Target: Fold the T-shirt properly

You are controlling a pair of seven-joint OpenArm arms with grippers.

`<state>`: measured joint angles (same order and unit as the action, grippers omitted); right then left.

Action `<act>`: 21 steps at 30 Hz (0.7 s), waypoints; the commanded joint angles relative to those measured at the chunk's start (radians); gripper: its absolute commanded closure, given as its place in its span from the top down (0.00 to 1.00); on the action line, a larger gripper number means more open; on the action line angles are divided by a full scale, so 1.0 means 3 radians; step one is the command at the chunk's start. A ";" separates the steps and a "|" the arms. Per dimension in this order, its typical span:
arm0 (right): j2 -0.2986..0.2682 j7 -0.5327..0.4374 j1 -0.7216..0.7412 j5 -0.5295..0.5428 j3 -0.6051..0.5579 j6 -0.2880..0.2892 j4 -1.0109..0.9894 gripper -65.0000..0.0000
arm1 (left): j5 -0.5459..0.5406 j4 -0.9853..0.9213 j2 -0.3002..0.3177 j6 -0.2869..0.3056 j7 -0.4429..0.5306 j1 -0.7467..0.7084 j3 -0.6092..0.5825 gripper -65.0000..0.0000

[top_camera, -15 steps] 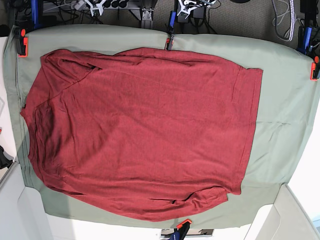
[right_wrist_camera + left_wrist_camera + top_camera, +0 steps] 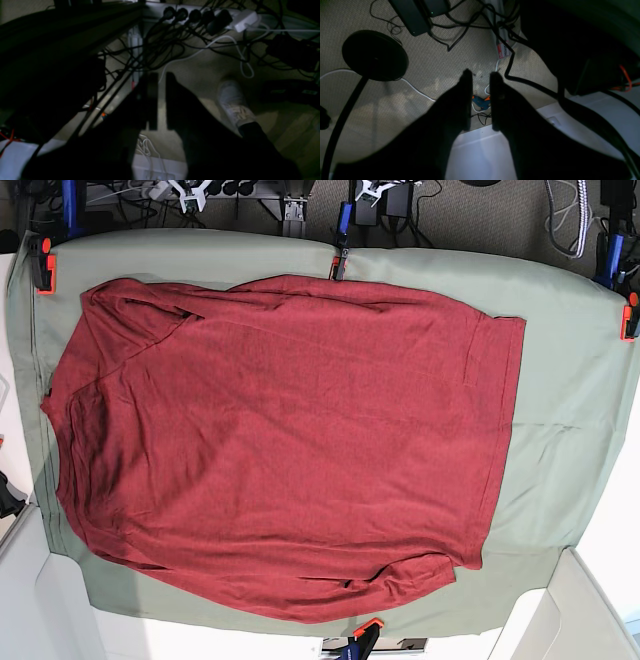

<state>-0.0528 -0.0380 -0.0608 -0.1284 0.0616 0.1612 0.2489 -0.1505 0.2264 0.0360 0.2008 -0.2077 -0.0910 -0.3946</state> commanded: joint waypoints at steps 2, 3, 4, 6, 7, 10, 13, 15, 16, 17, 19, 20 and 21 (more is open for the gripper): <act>-0.0019 -0.0025 -0.0036 -0.0011 0.0006 0.0034 0.0028 0.07 | -0.0005 0.0066 0.0036 0.0203 0.0006 -0.0042 -0.0008 0.19; -0.0019 -0.0025 -0.0066 -0.0013 0.0006 0.0034 0.0061 0.07 | -0.0008 0.0106 0.0057 0.0360 0.0008 -0.0069 -0.0008 0.19; -0.0020 -0.0024 -0.0111 -0.0013 0.0006 0.0034 0.0106 0.07 | -0.0008 0.0165 0.0089 0.0496 0.0006 -0.0098 -0.0008 0.19; -0.0028 -0.0024 -0.0231 -0.0011 0.0005 0.0038 0.0253 0.07 | -0.0008 0.0323 0.0159 0.0706 0.0005 -0.0173 -0.0008 0.19; -0.0037 -0.0024 -0.0305 -0.0013 0.0005 0.0041 0.0348 0.07 | -0.0006 0.0418 0.0200 0.0767 0.0006 -0.0223 -0.0008 0.19; -0.0095 -0.0024 -0.0581 -0.0010 0.0005 0.0271 0.0701 0.07 | -0.0005 0.0753 0.0336 0.0793 0.0006 -0.0407 -0.0008 0.19; -0.0175 -0.0025 -0.0904 0.0004 0.0006 0.0662 0.1138 0.07 | -0.0005 0.1144 0.0462 0.0793 0.0006 -0.0629 0.0008 0.19; -0.0229 -0.0024 -0.1120 0.0168 0.0006 0.0923 0.1469 0.07 | -0.0005 0.1419 0.0533 0.0793 0.0006 -0.0793 0.0072 0.19; -0.0261 -0.0024 -0.1232 0.0281 0.0006 0.1049 0.1645 0.07 | -0.0006 0.1556 0.0565 0.0793 0.0006 -0.0876 0.0127 0.20; -0.0291 -0.0024 -0.1347 0.0397 0.0006 0.1153 0.1829 0.07 | -0.0006 0.1687 0.0595 0.0795 0.0005 -0.0955 0.0197 0.20; -0.0355 -0.0024 -0.1591 0.0596 0.0006 0.1205 0.2209 0.07 | -0.0008 0.1967 0.0641 0.0865 0.0004 -0.1129 0.0379 0.20; -0.0384 -0.0024 -0.1710 0.0637 0.0006 0.1203 0.2399 0.07 | -0.0013 0.2112 0.0655 0.0950 0.0005 -0.1218 0.0487 0.20; -0.0413 -0.0024 -0.1822 0.0671 0.0006 0.1198 0.2591 0.07 | -0.0038 0.2253 0.0668 0.1047 0.0004 -0.1308 0.0607 0.20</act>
<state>-0.1692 -0.0250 -0.5953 0.0612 0.0616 0.5076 1.0218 -0.1558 0.8986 0.2314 0.5053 -0.2127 -0.4770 -0.2092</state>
